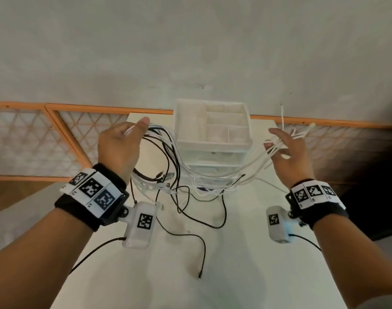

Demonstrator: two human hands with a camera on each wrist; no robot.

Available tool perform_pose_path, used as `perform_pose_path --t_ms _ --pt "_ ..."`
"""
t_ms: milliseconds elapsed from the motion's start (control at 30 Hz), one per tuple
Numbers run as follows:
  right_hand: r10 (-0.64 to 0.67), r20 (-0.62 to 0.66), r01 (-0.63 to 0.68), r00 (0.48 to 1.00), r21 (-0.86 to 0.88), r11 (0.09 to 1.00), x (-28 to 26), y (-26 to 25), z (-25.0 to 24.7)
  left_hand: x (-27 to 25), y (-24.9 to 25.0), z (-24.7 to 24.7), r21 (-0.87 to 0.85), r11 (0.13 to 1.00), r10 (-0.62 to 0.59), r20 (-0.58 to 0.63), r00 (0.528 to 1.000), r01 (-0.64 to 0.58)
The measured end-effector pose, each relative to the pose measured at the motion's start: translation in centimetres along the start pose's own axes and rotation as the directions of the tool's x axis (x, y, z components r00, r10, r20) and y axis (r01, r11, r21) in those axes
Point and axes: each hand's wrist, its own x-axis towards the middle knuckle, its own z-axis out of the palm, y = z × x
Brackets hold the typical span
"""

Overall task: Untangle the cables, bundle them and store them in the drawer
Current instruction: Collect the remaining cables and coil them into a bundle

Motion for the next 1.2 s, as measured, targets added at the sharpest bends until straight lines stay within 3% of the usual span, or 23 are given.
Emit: perform_pose_path --t_ms 67,133,200,233,267,333,400,467,533,633,700,800,900,967,1067,1100,1133,1200 --pt "0.091 0.128 -0.064 0.988 -0.199 0.978 -0.7 2.5 -0.1 0.4 0.5 -0.8 -0.113 0.993 -0.043 -0.029 0.999 0.04" --pt "0.298 0.29 -0.145 0.91 -0.45 0.881 -2.3 5.4 0.6 0.8 0.9 -1.6 -0.207 0.976 -0.067 -0.023 0.997 0.061" --pt "0.473 0.329 -0.197 0.818 -0.612 0.766 -4.2 6.5 1.6 0.8 1.1 -2.0 -0.226 0.971 -0.075 0.029 0.997 0.079" --pt "0.464 0.32 -0.186 0.826 -0.622 0.761 -4.7 6.1 2.2 0.7 1.0 -2.0 -0.222 0.971 -0.08 0.062 0.995 0.092" --pt "0.388 0.314 -0.146 0.866 -0.584 0.798 -5.0 5.0 2.9 0.6 1.0 -1.9 -0.213 0.971 -0.087 0.096 0.992 0.106" --pt "0.106 0.299 0.004 0.948 -0.345 0.939 -5.6 0.9 4.2 0.2 1.0 -1.4 -0.178 0.975 -0.105 0.161 0.981 0.133" --pt "-0.165 0.263 0.175 0.951 -0.017 0.984 -6.6 -5.6 5.3 -0.5 1.0 -0.5 -0.133 0.981 -0.107 0.226 0.968 0.14" --pt "-0.358 0.203 0.323 0.911 0.185 0.928 -7.2 -11.4 6.4 -1.4 1.2 0.4 -0.075 0.989 -0.1 0.305 0.947 0.129" --pt "-0.452 0.157 0.42 0.878 0.198 0.886 -7.4 -14.6 8.0 -2.2 1.5 1.0 -0.02 0.994 -0.093 0.378 0.921 0.108" --pt "-0.459 0.169 0.452 0.872 0.083 0.888 -7.3 -15.0 10.0 -2.9 2.0 1.0 0.024 0.997 -0.081 0.435 0.897 0.079" --pt "-0.396 0.232 0.416 0.889 -0.045 0.908 -7.0 -12.9 10.7 -2.8 2.3 0.3 0.045 0.998 -0.056 0.411 0.91 0.041" --pt "-0.133 0.32 0.212 0.938 -0.226 0.951 -6.4 -6.7 11.1 -1.8 2.8 -1.3 0.012 1.0 -0.02 0.353 0.935 0.017" --pt "0.192 0.312 -0.021 0.931 -0.477 0.879 -5.8 0.3 10.1 -0.5 3.5 -3.2 -0.041 0.999 -0.002 0.297 0.955 0.015" --pt "0.31 0.274 -0.104 0.91 -0.574 0.812 -5.6 3.8 9.1 0.3 3.6 -4.2 -0.07 0.998 0.018 0.3 0.954 0.003" --pt "0.423 0.219 -0.197 0.879 -0.64 0.742 -4.6 5.2 7.5 0.6 3.1 -4.2 -0.075 0.997 0.041 0.296 0.954 -0.02" --pt "0.439 0.177 -0.257 0.881 -0.599 0.758 -4.0 4.7 6.8 0.5 2.8 -4.0 -0.067 0.998 0.036 0.288 0.957 -0.018" --pt "0.424 0.116 -0.305 0.898 -0.531 0.791 -3.2 4.2 6.1 0.3 2.6 -3.8 -0.059 0.998 0.027 0.275 0.961 -0.011" --pt "0.284 -0.048 -0.279 0.958 -0.398 0.874 -1.7 2.8 4.3 0.1 2.2 -3.5 -0.054 0.998 -0.001 0.252 0.968 0.016"
